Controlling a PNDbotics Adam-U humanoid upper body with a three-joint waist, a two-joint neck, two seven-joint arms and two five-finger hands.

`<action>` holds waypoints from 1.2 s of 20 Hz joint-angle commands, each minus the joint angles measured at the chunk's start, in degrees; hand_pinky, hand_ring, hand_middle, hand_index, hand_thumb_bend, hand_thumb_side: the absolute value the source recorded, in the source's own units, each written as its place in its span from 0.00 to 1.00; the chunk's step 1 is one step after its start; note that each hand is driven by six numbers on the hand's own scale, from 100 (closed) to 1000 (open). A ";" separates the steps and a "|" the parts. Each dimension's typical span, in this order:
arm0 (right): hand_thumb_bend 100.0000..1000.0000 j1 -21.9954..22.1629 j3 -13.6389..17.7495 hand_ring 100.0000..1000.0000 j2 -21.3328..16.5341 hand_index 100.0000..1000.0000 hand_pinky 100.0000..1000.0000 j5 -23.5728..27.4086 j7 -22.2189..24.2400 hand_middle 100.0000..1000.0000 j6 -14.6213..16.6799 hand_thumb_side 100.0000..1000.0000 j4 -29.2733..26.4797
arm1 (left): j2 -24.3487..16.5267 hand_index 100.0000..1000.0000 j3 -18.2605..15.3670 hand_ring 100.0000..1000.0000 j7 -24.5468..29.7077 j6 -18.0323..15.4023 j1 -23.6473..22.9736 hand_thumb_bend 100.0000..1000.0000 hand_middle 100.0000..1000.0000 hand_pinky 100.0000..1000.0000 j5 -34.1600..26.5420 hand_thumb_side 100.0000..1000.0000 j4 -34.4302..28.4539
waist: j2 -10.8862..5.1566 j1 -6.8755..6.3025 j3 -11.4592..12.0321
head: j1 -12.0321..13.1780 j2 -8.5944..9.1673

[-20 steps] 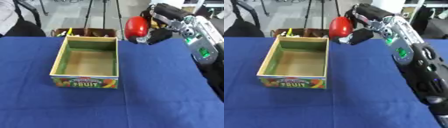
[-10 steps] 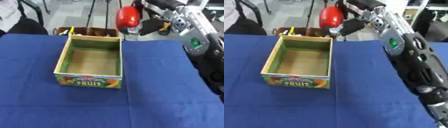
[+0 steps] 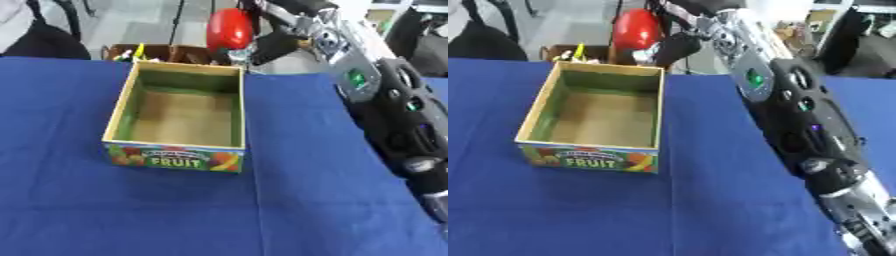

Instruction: Pick up objects on the table and place them in the box.

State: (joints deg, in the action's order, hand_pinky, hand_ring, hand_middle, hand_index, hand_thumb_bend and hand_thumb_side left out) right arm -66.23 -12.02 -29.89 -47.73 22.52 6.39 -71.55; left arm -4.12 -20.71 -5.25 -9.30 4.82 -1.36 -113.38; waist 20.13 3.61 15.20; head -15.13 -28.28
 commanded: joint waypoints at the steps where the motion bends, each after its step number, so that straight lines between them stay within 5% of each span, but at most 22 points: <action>1: 0.00 -1.94 0.48 0.53 0.34 0.19 0.19 -2.65 -1.33 0.29 0.28 0.72 1.53 | -1.11 0.35 -0.14 0.10 0.13 -0.35 0.59 0.00 0.42 0.12 0.16 0.76 -1.21 | -0.82 -0.16 0.44 | -1.65 1.26; 12: 0.00 -2.94 -2.28 0.55 2.30 0.20 0.23 -11.38 -3.58 0.31 4.88 0.87 6.13 | -1.03 0.35 -0.08 0.10 0.38 -0.54 1.29 0.00 0.42 0.12 0.20 0.76 -1.21 | 0.23 0.62 2.08 | -3.35 2.54; 15: 0.00 -2.97 -3.06 0.56 2.46 0.21 0.25 -18.96 -5.83 0.33 7.79 0.95 5.49 | -0.98 0.35 -0.12 0.10 0.44 -0.46 1.39 0.00 0.42 0.12 0.30 0.76 -1.21 | 0.41 0.82 2.13 | -3.47 2.75; 24: 0.00 -2.74 -4.82 0.59 3.38 0.22 0.28 -35.23 -15.49 0.37 13.99 0.94 6.69 | -0.98 0.35 -0.08 0.09 0.72 -0.33 1.80 0.00 0.42 0.12 0.48 0.76 -1.21 | 0.85 1.37 2.45 | -4.26 3.45</action>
State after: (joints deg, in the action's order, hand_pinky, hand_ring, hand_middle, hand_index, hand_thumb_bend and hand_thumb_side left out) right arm -67.61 -16.88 -25.96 -81.10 8.28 19.76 -64.61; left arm -4.11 -20.71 -4.71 -9.55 6.22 -0.93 -113.38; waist 21.96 5.36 17.59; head -19.11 -25.60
